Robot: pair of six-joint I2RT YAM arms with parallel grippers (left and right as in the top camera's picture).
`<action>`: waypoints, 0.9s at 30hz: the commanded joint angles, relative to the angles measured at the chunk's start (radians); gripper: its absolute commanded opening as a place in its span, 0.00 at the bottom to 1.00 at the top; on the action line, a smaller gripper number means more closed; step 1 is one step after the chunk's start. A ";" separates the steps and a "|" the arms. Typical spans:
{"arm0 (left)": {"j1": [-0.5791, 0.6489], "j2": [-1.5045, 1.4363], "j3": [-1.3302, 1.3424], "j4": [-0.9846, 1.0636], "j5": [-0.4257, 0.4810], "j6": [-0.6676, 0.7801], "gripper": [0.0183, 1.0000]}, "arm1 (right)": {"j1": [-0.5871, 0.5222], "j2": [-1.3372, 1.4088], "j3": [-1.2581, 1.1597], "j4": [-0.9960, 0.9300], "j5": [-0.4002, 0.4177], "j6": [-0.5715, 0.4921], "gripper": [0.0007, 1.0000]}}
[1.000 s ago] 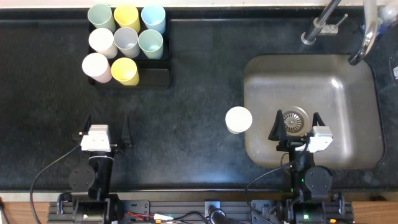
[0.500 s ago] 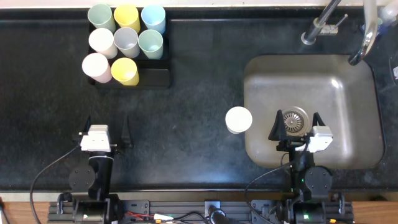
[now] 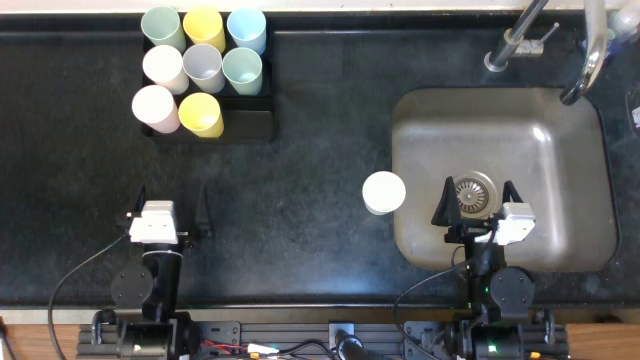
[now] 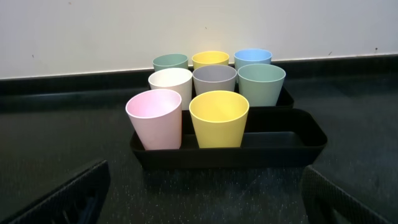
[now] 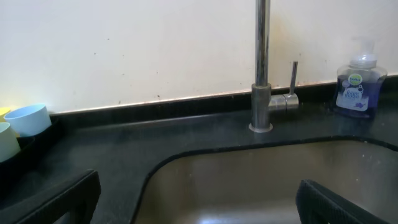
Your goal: Store Cups
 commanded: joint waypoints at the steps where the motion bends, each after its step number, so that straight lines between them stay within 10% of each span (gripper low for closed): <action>1: -0.001 -0.012 -0.001 -0.005 -0.010 0.018 1.00 | -0.005 -0.008 -0.011 0.011 -0.007 -0.003 1.00; 9: -0.001 -0.012 -0.001 -0.005 -0.010 0.019 1.00 | 0.046 0.188 0.432 -0.385 -0.057 0.027 1.00; 18: -0.001 -0.012 -0.001 -0.005 -0.009 0.019 1.00 | 0.208 0.931 1.159 -1.272 -0.027 -0.018 1.00; 23: -0.001 -0.012 -0.001 -0.005 -0.010 0.018 1.00 | 0.262 1.221 1.226 -1.321 0.075 -0.175 1.00; 27: -0.001 -0.012 -0.001 -0.005 -0.010 0.018 1.00 | 0.274 1.410 1.287 -1.287 -0.012 -0.289 1.00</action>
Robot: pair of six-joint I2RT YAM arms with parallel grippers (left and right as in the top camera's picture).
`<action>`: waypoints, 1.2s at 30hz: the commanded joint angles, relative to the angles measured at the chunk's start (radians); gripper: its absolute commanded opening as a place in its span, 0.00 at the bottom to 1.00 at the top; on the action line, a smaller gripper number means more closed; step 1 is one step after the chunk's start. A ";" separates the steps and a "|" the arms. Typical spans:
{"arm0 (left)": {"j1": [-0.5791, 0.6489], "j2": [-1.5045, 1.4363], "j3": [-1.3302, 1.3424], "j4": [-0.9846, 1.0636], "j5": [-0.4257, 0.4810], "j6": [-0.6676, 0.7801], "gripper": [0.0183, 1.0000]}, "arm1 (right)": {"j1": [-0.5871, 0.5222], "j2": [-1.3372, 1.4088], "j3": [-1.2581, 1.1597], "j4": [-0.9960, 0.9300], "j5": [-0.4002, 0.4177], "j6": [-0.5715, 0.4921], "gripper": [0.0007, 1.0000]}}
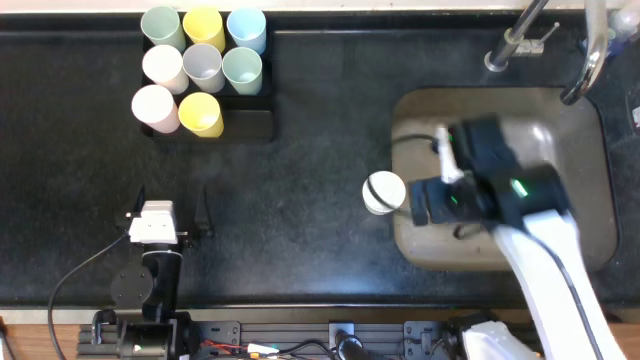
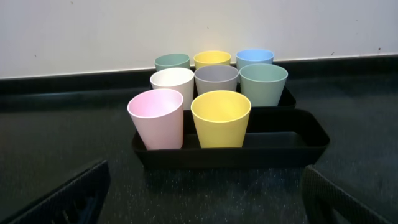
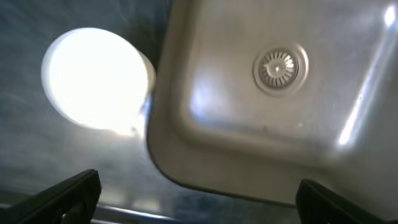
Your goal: Store Cups
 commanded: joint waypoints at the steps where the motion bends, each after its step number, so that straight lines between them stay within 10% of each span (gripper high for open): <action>1: -0.001 -0.010 -0.001 -0.005 -0.002 0.019 1.00 | 0.019 0.150 0.108 -0.006 -0.060 -0.164 1.00; 33: -0.001 -0.010 -0.001 -0.005 -0.002 0.019 1.00 | 0.035 0.565 0.278 -0.031 -0.061 -0.312 0.91; 34: -0.001 -0.010 -0.001 -0.005 -0.002 0.019 1.00 | 0.035 0.565 0.278 -0.029 -0.073 -0.320 0.77; 36: -0.001 -0.010 -0.001 -0.005 -0.002 0.018 1.00 | 0.039 0.565 0.278 -0.032 -0.105 -0.328 0.05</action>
